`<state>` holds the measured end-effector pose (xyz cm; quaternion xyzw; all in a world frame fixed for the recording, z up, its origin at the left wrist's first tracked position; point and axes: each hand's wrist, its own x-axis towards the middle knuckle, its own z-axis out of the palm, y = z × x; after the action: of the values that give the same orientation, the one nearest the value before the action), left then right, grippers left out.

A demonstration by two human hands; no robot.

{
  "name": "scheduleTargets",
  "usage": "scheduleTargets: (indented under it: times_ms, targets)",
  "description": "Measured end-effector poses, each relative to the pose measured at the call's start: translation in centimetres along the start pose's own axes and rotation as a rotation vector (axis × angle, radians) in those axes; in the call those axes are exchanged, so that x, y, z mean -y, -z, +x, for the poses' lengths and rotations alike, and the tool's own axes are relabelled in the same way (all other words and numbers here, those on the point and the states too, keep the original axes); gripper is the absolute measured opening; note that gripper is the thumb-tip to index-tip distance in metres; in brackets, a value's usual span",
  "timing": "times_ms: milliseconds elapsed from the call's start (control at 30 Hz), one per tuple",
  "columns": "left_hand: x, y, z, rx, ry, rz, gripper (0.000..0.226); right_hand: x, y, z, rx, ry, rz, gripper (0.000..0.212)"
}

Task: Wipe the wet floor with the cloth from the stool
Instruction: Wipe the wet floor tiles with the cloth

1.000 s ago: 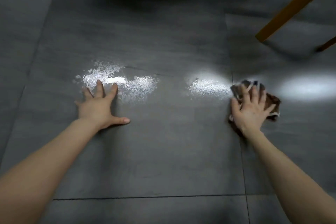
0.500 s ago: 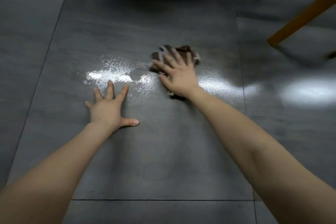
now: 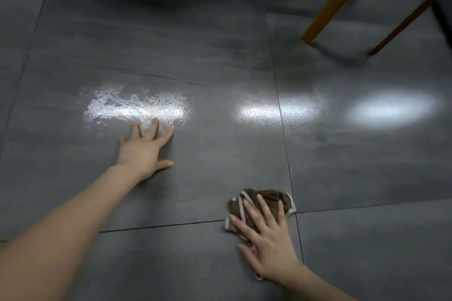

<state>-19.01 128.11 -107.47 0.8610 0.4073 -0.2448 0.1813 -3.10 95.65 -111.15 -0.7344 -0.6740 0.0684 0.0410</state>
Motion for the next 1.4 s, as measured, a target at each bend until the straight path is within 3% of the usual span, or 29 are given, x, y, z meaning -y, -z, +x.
scheduleTargets:
  times_ms: [100, 267, 333, 367, 400, 467, 533, 567, 600, 733, 867, 1000, 1167, 1233, 1300, 1400]
  targets:
    - [-2.2, -0.8, -1.0, 0.002, -0.048, 0.049, 0.087, -3.7, 0.8, -1.9, -0.013, -0.129, 0.003, 0.056]
    - [-2.4, -0.4, -0.3, -0.099, -0.076, -0.013, 0.082, -11.2, 2.3, 5.0, -0.07, -0.915, 0.059, 0.066]
    - [-2.5, -0.3, 0.3, -0.142, -0.074, -0.043, 0.084, -11.2, 2.5, 9.9, -0.046, -1.116, 0.114, 0.069]
    - [-2.6, -0.2, 0.5, -0.159, -0.05, -0.068, 0.085, -10.0, 2.2, 11.4, -0.054, -1.08, 0.094, 0.068]
    - [-2.5, 0.0, 0.8, -0.172, -0.011, -0.094, 0.086, -8.1, 1.4, 12.1, -0.088, -0.933, 0.046, 0.066]
    - [-1.6, 0.4, 1.5, -0.174, 0.088, -0.129, 0.094, -4.2, 0.4, 10.6, -0.059, -0.466, -0.035, 0.06]
    - [-0.2, 1.2, 2.1, -0.141, 0.171, -0.142, 0.105, -5.2, 0.7, 8.7, 0.001, -0.098, -0.044, 0.056]
    - [0.6, 1.7, 2.5, -0.12, 0.199, -0.146, 0.112, -7.5, 1.3, 9.0, 0.006, -0.044, -0.047, 0.055]
    - [1.3, 2.2, 3.0, -0.094, 0.216, -0.141, 0.118, -10.1, 1.7, 10.1, -0.011, -0.112, -0.061, 0.056]
    - [2.7, 4.1, 5.6, -0.054, 0.139, -0.01, 0.136, -16.9, 2.9, 19.5, -0.06, -0.782, 0.046, 0.068]
    - [3.1, 5.2, 7.5, -0.064, 0.069, 0.065, 0.137, -17.4, 4.1, 31.1, -0.049, -0.96, 0.098, 0.069]
    - [2.9, 5.1, 7.1, -0.062, 0.067, 0.039, 0.138, -12.9, 3.9, 41.9, -0.012, -0.816, 0.06, 0.068]
    - [3.1, 5.8, 6.9, -0.019, 0.031, -0.027, 0.131, 0.8, 1.6, 51.0, 0.022, -0.201, 0.024, 0.062]
    - [4.1, 6.0, 6.4, -0.021, -0.043, -0.049, 0.117, 3.3, 1.3, 51.8, 0.04, -0.003, 0.015, 0.062]
    - [6.2, 5.5, 4.5, -0.02, -0.135, -0.067, 0.096, 2.8, 1.3, 52.0, 0.027, 0.039, -0.003, 0.068]
    - [10.7, 3.1, -0.6, -0.112, 0.003, -0.19, 0.069, 3.2, 1.3, 52.1, 0.005, -0.279, 0.048, 0.061]
